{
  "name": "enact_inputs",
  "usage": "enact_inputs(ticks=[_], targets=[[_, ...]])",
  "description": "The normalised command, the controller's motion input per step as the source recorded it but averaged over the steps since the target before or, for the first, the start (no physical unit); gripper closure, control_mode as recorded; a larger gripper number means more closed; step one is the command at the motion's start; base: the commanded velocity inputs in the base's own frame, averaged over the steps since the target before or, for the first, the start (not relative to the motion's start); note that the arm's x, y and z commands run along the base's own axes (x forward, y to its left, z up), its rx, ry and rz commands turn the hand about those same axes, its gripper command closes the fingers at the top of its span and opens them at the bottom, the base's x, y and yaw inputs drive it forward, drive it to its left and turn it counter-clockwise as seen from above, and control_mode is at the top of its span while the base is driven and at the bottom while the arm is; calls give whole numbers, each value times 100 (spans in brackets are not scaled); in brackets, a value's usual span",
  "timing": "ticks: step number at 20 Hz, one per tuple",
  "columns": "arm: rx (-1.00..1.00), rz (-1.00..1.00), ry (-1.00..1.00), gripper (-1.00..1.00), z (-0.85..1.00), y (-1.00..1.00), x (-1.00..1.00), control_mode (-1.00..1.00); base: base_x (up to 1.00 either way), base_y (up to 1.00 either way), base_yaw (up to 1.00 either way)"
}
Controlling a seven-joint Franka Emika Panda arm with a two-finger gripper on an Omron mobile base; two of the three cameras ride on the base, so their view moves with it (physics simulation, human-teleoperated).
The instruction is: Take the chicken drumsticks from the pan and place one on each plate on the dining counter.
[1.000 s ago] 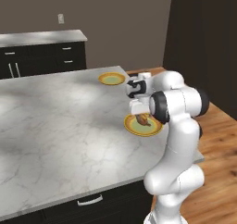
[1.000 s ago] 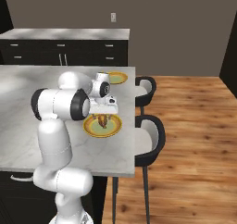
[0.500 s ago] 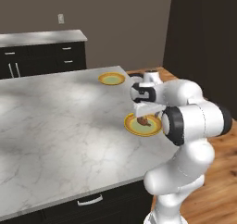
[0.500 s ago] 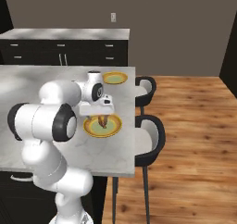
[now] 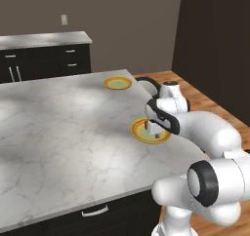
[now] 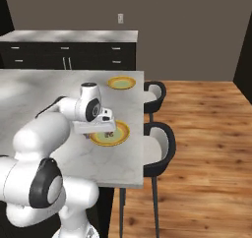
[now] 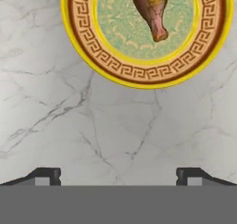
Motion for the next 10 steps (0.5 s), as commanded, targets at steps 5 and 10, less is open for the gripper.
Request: enact_inputs(ticks=[5,10], targets=[[3,0,1,-100,22,0,-67,-100,0,0,0],[6,0,1,-100,21,-3,-76,-100,0,0,0]])
